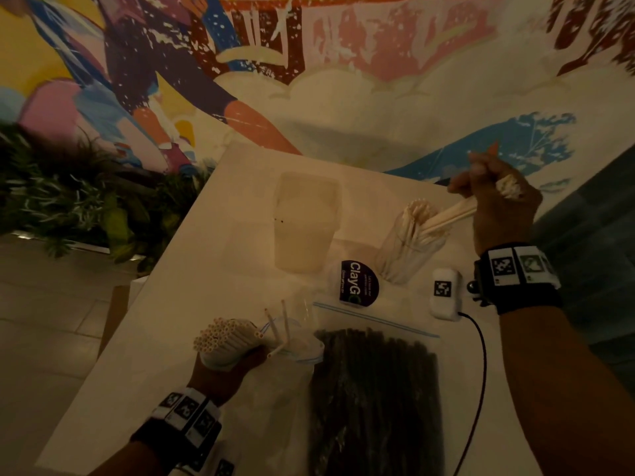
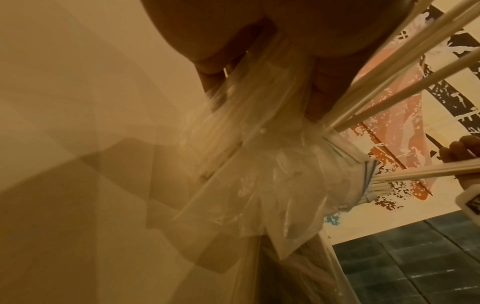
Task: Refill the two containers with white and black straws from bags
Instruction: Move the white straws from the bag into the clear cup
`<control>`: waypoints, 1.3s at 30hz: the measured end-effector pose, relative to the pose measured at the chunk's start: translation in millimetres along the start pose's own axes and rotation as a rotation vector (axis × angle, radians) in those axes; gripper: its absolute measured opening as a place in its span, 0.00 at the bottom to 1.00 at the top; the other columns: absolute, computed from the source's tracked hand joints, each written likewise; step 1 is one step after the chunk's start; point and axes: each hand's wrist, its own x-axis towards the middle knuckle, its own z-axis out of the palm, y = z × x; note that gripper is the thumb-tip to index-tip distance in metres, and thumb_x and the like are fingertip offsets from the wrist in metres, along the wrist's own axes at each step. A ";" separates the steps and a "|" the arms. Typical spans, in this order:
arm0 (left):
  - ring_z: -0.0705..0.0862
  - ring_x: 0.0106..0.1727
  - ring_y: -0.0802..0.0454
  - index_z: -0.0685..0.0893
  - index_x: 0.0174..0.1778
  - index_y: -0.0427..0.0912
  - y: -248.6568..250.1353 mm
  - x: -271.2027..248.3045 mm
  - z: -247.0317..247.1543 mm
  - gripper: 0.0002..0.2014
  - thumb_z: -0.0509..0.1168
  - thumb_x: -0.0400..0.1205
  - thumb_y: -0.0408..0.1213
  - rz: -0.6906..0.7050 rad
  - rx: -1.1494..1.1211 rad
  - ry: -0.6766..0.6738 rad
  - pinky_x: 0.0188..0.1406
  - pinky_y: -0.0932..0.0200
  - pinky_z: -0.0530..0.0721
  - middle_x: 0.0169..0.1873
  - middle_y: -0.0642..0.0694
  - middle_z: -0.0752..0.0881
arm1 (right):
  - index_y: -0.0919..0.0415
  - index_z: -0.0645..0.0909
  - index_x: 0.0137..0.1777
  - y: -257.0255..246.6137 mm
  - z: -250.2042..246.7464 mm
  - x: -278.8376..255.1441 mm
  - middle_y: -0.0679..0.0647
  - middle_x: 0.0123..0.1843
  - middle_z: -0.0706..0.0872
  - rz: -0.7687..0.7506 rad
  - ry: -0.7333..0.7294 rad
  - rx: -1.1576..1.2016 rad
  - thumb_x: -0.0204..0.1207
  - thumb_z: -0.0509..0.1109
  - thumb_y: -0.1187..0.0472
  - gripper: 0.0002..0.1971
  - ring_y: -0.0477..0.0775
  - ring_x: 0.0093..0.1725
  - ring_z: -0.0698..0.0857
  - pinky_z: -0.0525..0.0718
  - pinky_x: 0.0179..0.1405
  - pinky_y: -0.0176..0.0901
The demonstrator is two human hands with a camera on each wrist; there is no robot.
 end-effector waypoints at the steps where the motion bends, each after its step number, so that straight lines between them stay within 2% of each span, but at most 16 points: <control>1: 0.84 0.42 0.74 0.86 0.35 0.74 2.0 0.2 0.2 0.22 0.76 0.69 0.33 0.005 -0.001 0.002 0.42 0.79 0.81 0.37 0.74 0.87 | 0.52 0.85 0.52 2.8 1.0 -1.4 0.44 0.32 0.89 0.019 0.007 -0.019 0.82 0.66 0.64 0.08 0.47 0.35 0.87 0.88 0.47 0.44; 4: 0.83 0.42 0.77 0.85 0.35 0.76 10.0 0.2 0.9 0.15 0.77 0.67 0.45 -0.005 -0.015 -0.019 0.41 0.81 0.80 0.36 0.77 0.85 | 0.53 0.87 0.50 14.1 4.3 -4.8 0.51 0.44 0.91 0.137 -0.081 -0.266 0.80 0.68 0.59 0.06 0.48 0.47 0.88 0.83 0.55 0.47; 6: 0.83 0.41 0.77 0.84 0.36 0.76 10.8 0.1 -0.4 0.13 0.78 0.64 0.50 -0.023 -0.026 -0.004 0.41 0.81 0.80 0.36 0.77 0.85 | 0.57 0.87 0.57 23.8 3.6 -8.9 0.61 0.57 0.88 0.210 -0.116 -0.581 0.82 0.66 0.51 0.13 0.60 0.60 0.84 0.76 0.58 0.46; 8: 0.84 0.42 0.74 0.85 0.37 0.74 8.6 -0.6 -1.3 0.12 0.75 0.59 0.60 -0.006 -0.010 0.002 0.42 0.80 0.81 0.37 0.75 0.86 | 0.59 0.81 0.66 28.8 2.2 -12.7 0.63 0.65 0.84 0.248 -0.004 -0.649 0.81 0.66 0.47 0.20 0.63 0.65 0.80 0.75 0.61 0.49; 11: 0.84 0.41 0.74 0.85 0.33 0.75 6.4 0.3 -0.3 0.13 0.75 0.63 0.47 -0.031 -0.022 -0.006 0.41 0.80 0.81 0.36 0.75 0.86 | 0.56 0.71 0.66 37.7 1.4 -15.2 0.65 0.63 0.81 -0.018 0.232 -0.526 0.77 0.70 0.50 0.22 0.62 0.61 0.81 0.79 0.62 0.49; 14: 0.84 0.42 0.74 0.85 0.36 0.75 6.5 1.4 -0.4 0.11 0.71 0.58 0.58 -0.011 -0.002 -0.018 0.42 0.79 0.81 0.38 0.75 0.86 | 0.53 0.65 0.74 33.7 3.6 -16.2 0.68 0.65 0.79 -0.093 0.203 -0.510 0.75 0.73 0.56 0.30 0.58 0.58 0.79 0.73 0.57 0.28; 16: 0.84 0.43 0.73 0.85 0.36 0.76 5.1 1.2 -1.7 0.12 0.71 0.57 0.62 -0.011 -0.006 -0.005 0.42 0.79 0.81 0.39 0.75 0.86 | 0.61 0.67 0.77 32.3 6.0 -15.4 0.68 0.67 0.78 -0.091 0.133 -0.573 0.79 0.71 0.56 0.29 0.58 0.62 0.77 0.74 0.59 0.40; 18: 0.84 0.43 0.74 0.85 0.37 0.76 5.5 2.3 -1.7 0.11 0.72 0.59 0.60 0.000 0.014 -0.012 0.42 0.79 0.81 0.39 0.75 0.86 | 0.59 0.77 0.70 37.5 7.4 -11.8 0.66 0.64 0.81 -0.087 0.066 -0.733 0.82 0.63 0.49 0.21 0.65 0.62 0.79 0.77 0.56 0.51; 21: 0.84 0.42 0.75 0.84 0.35 0.77 6.3 3.9 0.1 0.14 0.75 0.65 0.47 -0.017 0.022 -0.015 0.42 0.80 0.81 0.37 0.76 0.86 | 0.63 0.85 0.53 40.5 10.7 -3.4 0.68 0.54 0.85 0.009 -0.058 -0.944 0.85 0.54 0.45 0.24 0.71 0.54 0.83 0.77 0.50 0.57; 24: 0.84 0.44 0.75 0.84 0.39 0.77 7.4 4.9 -0.2 0.13 0.71 0.60 0.63 -0.003 0.021 -0.028 0.45 0.78 0.81 0.39 0.77 0.85 | 0.66 0.81 0.39 33.3 13.8 6.1 0.72 0.49 0.85 0.084 -0.173 -1.097 0.86 0.46 0.41 0.32 0.73 0.51 0.82 0.78 0.57 0.65; 26: 0.83 0.43 0.76 0.84 0.39 0.77 5.3 5.1 0.3 0.13 0.71 0.58 0.62 -0.018 0.010 -0.008 0.45 0.79 0.81 0.39 0.76 0.85 | 0.62 0.83 0.53 30.8 16.1 14.3 0.71 0.64 0.80 0.234 -0.290 -1.153 0.84 0.43 0.36 0.34 0.73 0.66 0.77 0.66 0.70 0.75; 28: 0.83 0.43 0.76 0.83 0.38 0.77 1.8 5.7 1.2 0.13 0.70 0.58 0.59 -0.022 0.008 0.000 0.44 0.79 0.81 0.39 0.77 0.85 | 0.56 0.72 0.74 35.8 19.2 19.8 0.64 0.82 0.62 0.375 -0.459 -1.216 0.81 0.39 0.32 0.38 0.70 0.80 0.60 0.51 0.76 0.78; 29: 0.83 0.43 0.77 0.83 0.38 0.78 1.3 5.9 1.5 0.13 0.70 0.58 0.60 -0.022 0.014 -0.005 0.44 0.80 0.81 0.39 0.77 0.85 | 0.54 0.66 0.79 41.4 21.9 19.6 0.60 0.85 0.55 0.426 -0.537 -1.225 0.79 0.38 0.29 0.39 0.69 0.83 0.53 0.47 0.77 0.78; 32: 0.82 0.42 0.78 0.82 0.35 0.81 -1.2 5.6 2.3 0.12 0.70 0.60 0.57 -0.041 0.034 -0.018 0.42 0.79 0.81 0.36 0.68 0.88 | 0.49 0.57 0.81 62.1 26.8 5.5 0.57 0.86 0.49 0.515 -0.590 -1.180 0.76 0.44 0.26 0.39 0.68 0.83 0.48 0.45 0.77 0.77; 36: 0.83 0.42 0.76 0.84 0.37 0.76 -6.3 2.9 0.7 0.11 0.69 0.59 0.59 -0.037 0.015 -0.033 0.43 0.79 0.81 0.39 0.74 0.87 | 0.55 0.48 0.84 63.6 27.8 -8.2 0.66 0.85 0.48 0.184 -0.301 -1.104 0.81 0.51 0.34 0.39 0.71 0.83 0.52 0.55 0.76 0.75; 39: 0.83 0.43 0.76 0.85 0.37 0.75 -10.1 4.6 0.3 0.13 0.72 0.58 0.58 -0.075 -0.001 -0.041 0.42 0.80 0.80 0.39 0.75 0.86 | 0.50 0.52 0.83 69.8 33.0 -11.3 0.59 0.86 0.49 0.201 -0.457 -1.229 0.82 0.50 0.36 0.33 0.67 0.83 0.50 0.54 0.76 0.75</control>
